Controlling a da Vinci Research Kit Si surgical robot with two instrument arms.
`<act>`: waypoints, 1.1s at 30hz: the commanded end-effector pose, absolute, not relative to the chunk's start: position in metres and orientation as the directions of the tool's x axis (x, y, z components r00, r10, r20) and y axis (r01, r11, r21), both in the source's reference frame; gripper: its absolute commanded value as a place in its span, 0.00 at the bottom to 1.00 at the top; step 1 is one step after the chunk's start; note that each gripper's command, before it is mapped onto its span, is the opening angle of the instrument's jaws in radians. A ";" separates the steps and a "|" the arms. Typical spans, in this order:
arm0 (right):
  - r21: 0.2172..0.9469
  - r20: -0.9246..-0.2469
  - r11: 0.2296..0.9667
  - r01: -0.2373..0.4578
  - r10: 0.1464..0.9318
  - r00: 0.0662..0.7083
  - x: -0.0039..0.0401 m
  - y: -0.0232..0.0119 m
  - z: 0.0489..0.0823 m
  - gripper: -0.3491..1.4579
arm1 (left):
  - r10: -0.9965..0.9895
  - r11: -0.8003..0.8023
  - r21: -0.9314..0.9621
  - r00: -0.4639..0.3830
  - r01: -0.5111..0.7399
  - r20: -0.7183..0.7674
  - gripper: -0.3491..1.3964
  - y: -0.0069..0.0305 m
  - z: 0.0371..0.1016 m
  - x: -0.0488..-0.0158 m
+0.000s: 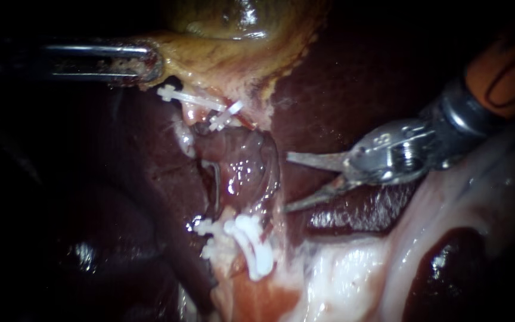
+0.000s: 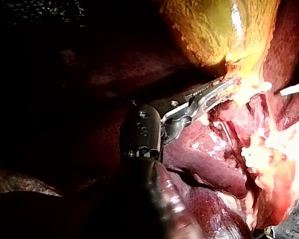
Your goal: Go back from the cut right tube
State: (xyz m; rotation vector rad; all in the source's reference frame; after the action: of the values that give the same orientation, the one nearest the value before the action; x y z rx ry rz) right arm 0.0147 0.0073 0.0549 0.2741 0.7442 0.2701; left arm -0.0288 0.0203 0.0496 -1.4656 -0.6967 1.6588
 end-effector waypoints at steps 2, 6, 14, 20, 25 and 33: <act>0.334 -0.625 0.931 -0.150 0.338 0.704 0.0132 0.0075 0.0546 0.99 | 0.841 -0.531 -0.822 -0.011 -0.206 -0.540 0.00 0.0202 0.0496 -0.0289; 0.315 -0.623 0.935 -0.160 0.331 0.709 0.0116 0.0075 0.0546 0.99 | 0.841 -0.531 -0.822 -0.010 -0.207 -0.541 0.00 0.0202 0.0498 -0.0291; 0.327 -0.621 0.933 -0.151 0.333 0.710 0.0100 0.0078 0.0546 0.99 | 0.838 -0.535 -0.818 -0.009 -0.213 -0.546 0.00 0.0196 0.0505 -0.0298; 0.327 -0.621 0.933 -0.150 0.332 0.710 0.0093 0.0079 0.0549 0.99 | 0.833 -0.545 -0.813 -0.019 -0.205 -0.553 0.00 0.0187 0.0521 -0.0315; 0.327 -0.622 0.933 -0.149 0.332 0.710 0.0092 0.0079 0.0549 0.99 | 0.828 -0.555 -0.808 -0.041 -0.199 -0.559 0.00 0.0179 0.0543 -0.0332; 0.327 -0.622 0.933 -0.149 0.332 0.710 0.0092 0.0079 0.0549 0.99 | 0.831 -0.553 -0.810 -0.061 -0.194 -0.553 0.00 0.0171 0.0558 -0.0346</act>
State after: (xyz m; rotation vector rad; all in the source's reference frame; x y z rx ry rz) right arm 0.0092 0.0079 0.0549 0.2625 0.7362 0.2699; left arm -0.0346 0.0170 0.0558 -1.4567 -0.7150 1.7163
